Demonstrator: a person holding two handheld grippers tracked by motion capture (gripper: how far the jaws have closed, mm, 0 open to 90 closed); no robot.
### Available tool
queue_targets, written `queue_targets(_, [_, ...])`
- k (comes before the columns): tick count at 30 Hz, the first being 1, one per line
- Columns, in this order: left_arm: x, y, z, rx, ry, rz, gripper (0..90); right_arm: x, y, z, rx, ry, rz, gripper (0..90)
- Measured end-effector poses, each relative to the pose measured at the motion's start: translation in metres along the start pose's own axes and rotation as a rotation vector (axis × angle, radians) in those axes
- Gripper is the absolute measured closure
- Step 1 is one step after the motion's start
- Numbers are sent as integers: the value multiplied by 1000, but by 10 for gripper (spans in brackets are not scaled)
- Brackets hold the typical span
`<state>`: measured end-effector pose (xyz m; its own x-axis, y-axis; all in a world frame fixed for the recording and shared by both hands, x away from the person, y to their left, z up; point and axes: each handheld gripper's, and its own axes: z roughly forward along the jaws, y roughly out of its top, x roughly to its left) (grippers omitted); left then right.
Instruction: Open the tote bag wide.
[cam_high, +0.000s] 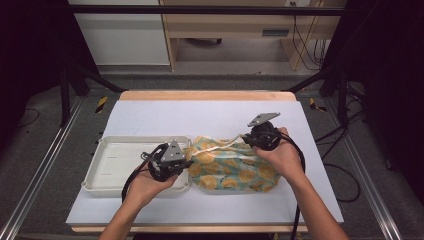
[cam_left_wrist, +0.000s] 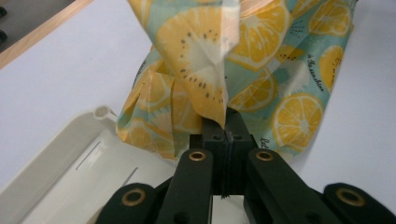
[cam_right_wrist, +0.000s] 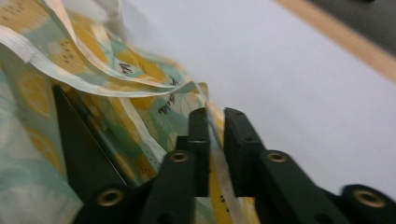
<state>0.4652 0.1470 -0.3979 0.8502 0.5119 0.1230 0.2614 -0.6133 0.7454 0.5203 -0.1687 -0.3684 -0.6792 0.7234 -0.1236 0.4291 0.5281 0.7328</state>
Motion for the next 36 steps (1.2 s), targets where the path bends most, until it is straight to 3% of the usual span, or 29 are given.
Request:
queue_targets(2, [2, -1, 1, 4, 13, -7, 900, 2, 0, -9, -24, -13, 0, 881])
queue_targets(3, [2, -1, 1, 8, 22, -8, 900, 10, -2, -27, -88, -24, 8, 888])
queue_targets(4, [3, -2, 1, 7, 31, -13, 900, 10, -2, -27, -88, -24, 8, 888])
queue_targets(7, [4, -2, 1, 2, 70, -23, 900, 26, -10, -56, -167, -17, -20, 896])
queue_targets(9, [5, -2, 2, -6, 106, -34, 900, 40, -20, -71, -205, -5, -39, 898])
queue_targets(10, [6, -3, 2, -14, 123, -40, 900, 54, -33, -82, -236, 15, -48, 900])
queue_targets(11, [7, -3, 3, -25, 138, -51, 900, 54, -33, -82, -236, 15, -48, 900])
queue_targets(13, [8, -5, 3, -45, 162, -70, 900, 67, -49, -87, -248, 32, -45, 900])
queue_targets(18, [12, -7, -3, -96, 204, -100, 900, 95, -88, -77, -210, 75, -48, 900])
queue_targets(20, [11, -7, -4, -110, 196, -101, 900, 101, -99, -68, -178, 85, -53, 900])
queue_targets(25, [7, -3, -8, -144, 165, -91, 900, 98, -121, -40, -106, 80, -4, 900])
queue_targets(27, [6, -1, -10, -166, 137, -102, 900, 94, -126, -28, -87, 78, 28, 900])
queue_targets(29, [5, 1, -12, -181, 111, -104, 900, 93, -129, -19, -68, 67, 27, 900])
queue_targets(31, [3, 2, -14, -170, 93, -76, 900, 92, -130, -14, -62, 59, 43, 900])
queue_targets(33, [0, 0, -16, -148, 84, -43, 900, 93, -128, -17, -71, 61, 47, 834])
queue_targets(34, [-1, -2, -17, -138, 82, -32, 900, 95, -125, -25, -83, 62, 44, 704])
queue_targets(36, [-2, -5, -18, -123, 73, -19, 900, 96, -125, -30, -95, 63, 36, 656])
